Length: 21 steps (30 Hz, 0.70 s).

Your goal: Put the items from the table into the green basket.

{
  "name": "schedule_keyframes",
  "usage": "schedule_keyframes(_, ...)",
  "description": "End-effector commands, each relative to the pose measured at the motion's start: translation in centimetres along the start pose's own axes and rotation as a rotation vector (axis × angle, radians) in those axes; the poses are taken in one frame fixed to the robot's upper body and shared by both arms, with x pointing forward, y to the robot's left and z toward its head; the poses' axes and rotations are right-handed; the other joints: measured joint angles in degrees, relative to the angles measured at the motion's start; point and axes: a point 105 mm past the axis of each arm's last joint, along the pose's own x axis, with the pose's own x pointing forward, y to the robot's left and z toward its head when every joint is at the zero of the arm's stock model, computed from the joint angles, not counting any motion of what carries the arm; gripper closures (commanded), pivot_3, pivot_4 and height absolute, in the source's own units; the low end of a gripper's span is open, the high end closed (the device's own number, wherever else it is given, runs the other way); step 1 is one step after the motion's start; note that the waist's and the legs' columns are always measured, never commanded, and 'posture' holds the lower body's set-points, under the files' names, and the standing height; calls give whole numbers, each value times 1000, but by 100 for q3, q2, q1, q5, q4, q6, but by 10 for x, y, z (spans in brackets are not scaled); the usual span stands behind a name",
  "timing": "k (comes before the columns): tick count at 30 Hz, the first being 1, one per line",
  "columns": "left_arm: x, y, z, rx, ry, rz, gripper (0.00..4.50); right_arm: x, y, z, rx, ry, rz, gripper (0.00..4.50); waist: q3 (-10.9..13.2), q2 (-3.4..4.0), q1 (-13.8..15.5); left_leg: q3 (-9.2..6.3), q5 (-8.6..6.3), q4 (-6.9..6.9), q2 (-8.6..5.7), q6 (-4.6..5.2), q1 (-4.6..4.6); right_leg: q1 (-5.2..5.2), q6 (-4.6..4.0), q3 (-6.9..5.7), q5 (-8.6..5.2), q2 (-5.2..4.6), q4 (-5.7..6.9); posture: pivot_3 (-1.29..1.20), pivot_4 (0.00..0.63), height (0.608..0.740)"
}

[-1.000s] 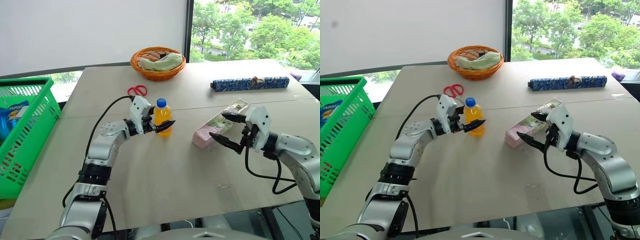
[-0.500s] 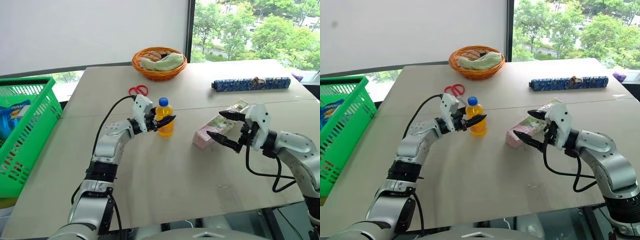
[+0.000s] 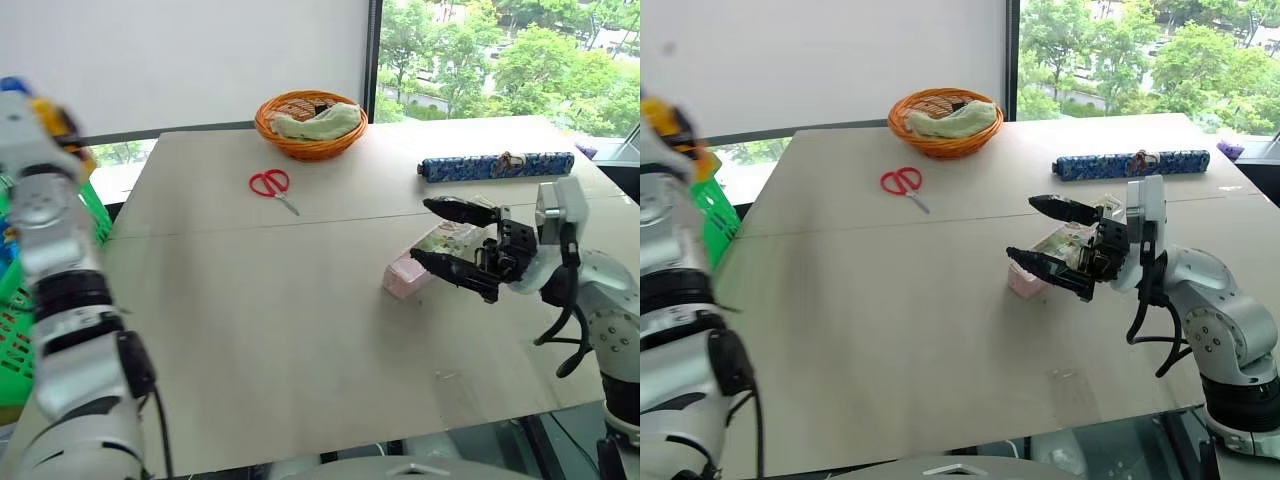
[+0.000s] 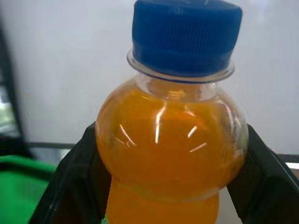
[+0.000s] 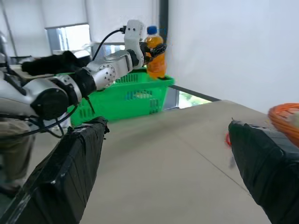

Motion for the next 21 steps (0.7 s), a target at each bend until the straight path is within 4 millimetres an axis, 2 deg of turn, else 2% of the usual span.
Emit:
schedule_keyframes(1,3,72,37,96,-126,232,1882,2,2,16,-26,-38,49,0,-10,-45,70,-1,0,0,1,-1,0,-1,0,-2,0,-1,0,-100,0,740)
schedule_keyframes(3,2,87,28,156,-81,257,1882,5,2,16,-19,-40,66,0,-30,-85,187,-2,-1,0,2,-3,0,-6,0,-7,0,-4,1,-90,0,740)
schedule_keyframes(5,1,89,16,166,-33,243,1882,8,2,15,-20,-39,76,0,-43,-104,322,-5,-6,2,-1,-13,0,-4,0,-17,0,-16,2,-78,0,740)
schedule_keyframes(7,0,82,6,173,-4,205,833,10,1,15,-24,-38,79,0,-48,-111,448,-7,-14,3,-12,-36,0,1,-1,-33,0,-38,4,-70,0,740)
schedule_keyframes(9,0,69,-4,154,28,142,49,11,-1,15,-30,-37,77,0,-57,-121,545,-7,-11,3,-15,-42,0,1,-3,-39,1,-48,5,-70,0,740)
schedule_keyframes(13,2,48,-14,129,66,60,49,13,-3,14,-44,-26,59,0,-62,-120,586,-8,-10,1,-19,-44,1,3,-5,-43,1,-57,6,-77,0,740)
schedule_keyframes(17,6,29,-9,46,48,-7,49,11,-7,7,-70,10,9,0,-65,-123,463,-7,-11,-8,-18,-44,0,-4,-6,-48,1,-56,5,-94,0,740)
schedule_keyframes(19,8,2,8,-51,-11,-121,49,5,-12,3,-84,38,-37,0,-64,-123,443,-4,-11,-8,-16,-43,-2,-8,-6,-54,1,-57,5,-100,0,740)
schedule_keyframes(21,5,-40,25,-119,-65,-299,49,-3,-21,-1,-103,68,-104,0,-64,-123,433,2,-11,-8,-16,-43,-3,-9,-5,-58,1,-58,4,-108,0,740)
